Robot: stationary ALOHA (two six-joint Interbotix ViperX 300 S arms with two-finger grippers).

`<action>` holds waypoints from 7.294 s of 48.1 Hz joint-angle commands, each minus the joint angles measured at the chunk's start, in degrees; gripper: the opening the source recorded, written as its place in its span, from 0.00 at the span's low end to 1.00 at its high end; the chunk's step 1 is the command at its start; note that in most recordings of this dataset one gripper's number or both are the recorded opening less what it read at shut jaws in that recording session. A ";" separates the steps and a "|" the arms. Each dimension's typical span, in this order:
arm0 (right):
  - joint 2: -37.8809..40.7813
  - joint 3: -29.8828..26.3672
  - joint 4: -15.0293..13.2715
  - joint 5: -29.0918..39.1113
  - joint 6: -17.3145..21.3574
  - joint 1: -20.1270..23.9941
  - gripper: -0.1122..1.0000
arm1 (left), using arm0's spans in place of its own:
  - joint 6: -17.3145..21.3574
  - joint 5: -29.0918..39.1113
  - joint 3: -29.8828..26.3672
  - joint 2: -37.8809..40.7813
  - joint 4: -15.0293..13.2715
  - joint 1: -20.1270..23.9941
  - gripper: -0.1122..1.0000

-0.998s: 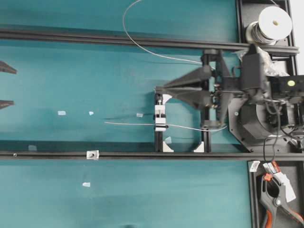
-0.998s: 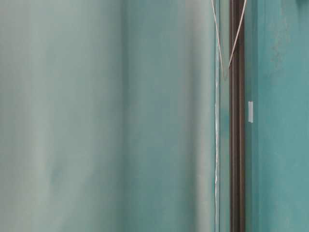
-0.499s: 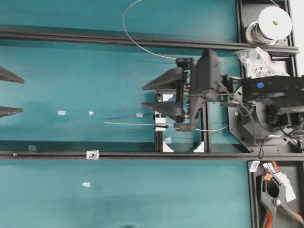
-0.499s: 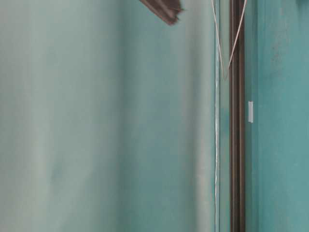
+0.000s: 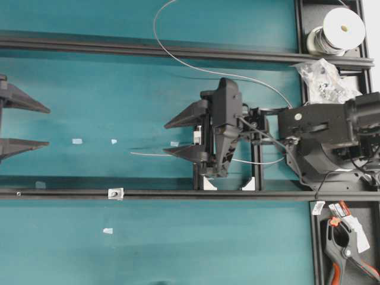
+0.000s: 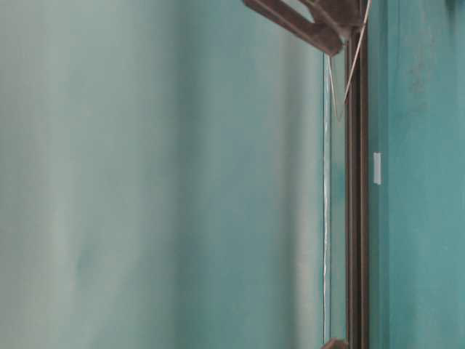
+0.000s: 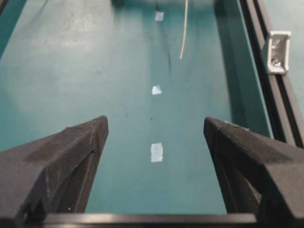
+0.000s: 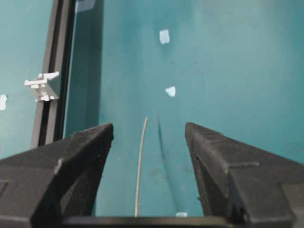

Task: Insert the wire through the hole in the metal fitting.
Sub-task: 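Lower the right gripper and grasp the grey wire near its free end, then carry the held wire down toward the white bracket on the lower rail, then align the wire tip with the hole in the white bracket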

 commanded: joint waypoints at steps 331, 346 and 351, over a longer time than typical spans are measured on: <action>19.69 0.88 39.20 -34.45 -11.07 33.13 0.10 | -6.77 -30.15 -4.83 26.37 -1.05 -13.80 0.90; 19.69 0.79 39.20 -34.45 -11.07 33.13 0.10 | -6.77 -29.09 -5.27 26.37 -1.05 -13.80 0.89; 19.78 0.79 39.20 -34.45 -11.07 33.13 0.10 | -6.68 -29.00 -5.27 26.37 -1.05 -13.80 0.89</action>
